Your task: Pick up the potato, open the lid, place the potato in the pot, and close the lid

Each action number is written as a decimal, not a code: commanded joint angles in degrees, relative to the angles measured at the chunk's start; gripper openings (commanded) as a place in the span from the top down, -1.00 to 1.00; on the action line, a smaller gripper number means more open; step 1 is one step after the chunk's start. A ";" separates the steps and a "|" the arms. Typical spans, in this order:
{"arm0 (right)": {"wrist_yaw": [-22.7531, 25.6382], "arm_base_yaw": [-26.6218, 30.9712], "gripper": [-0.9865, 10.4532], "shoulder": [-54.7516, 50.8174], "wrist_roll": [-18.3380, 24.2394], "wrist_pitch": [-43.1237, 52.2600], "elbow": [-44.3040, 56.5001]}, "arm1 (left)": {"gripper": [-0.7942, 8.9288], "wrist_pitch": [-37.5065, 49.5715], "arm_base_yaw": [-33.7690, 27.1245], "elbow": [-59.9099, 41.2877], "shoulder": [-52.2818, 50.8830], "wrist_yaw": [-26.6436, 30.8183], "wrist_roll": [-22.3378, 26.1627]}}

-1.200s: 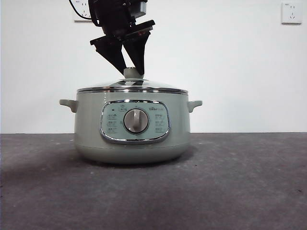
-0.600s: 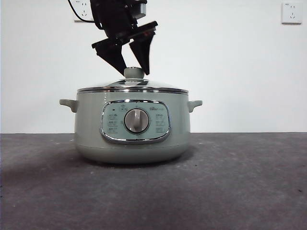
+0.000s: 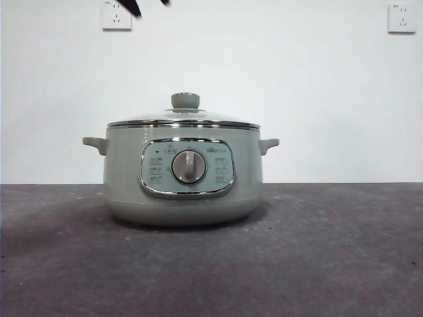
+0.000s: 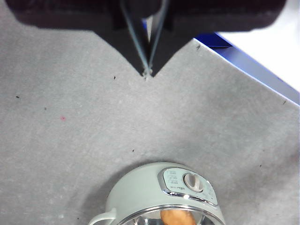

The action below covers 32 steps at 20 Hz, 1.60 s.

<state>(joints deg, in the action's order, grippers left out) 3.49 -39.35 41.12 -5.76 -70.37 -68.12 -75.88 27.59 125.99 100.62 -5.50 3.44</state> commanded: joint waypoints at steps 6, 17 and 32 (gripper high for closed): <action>0.20 -0.07 0.83 0.00 -0.07 0.46 0.50 | 0.85 0.09 3.43 -2.78 -12.85 -5.03 -1.46; 0.20 -0.07 0.83 0.00 -0.07 0.44 0.50 | 0.84 0.11 11.26 -37.53 -43.71 -1.14 -5.35; 0.20 -0.07 0.83 0.00 -0.07 0.44 0.50 | 0.84 7.89 8.90 -49.20 -52.81 17.22 -0.39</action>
<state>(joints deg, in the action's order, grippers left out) 3.55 -39.35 41.15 -5.76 -70.39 -68.12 -69.23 36.56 77.71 47.83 11.16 2.17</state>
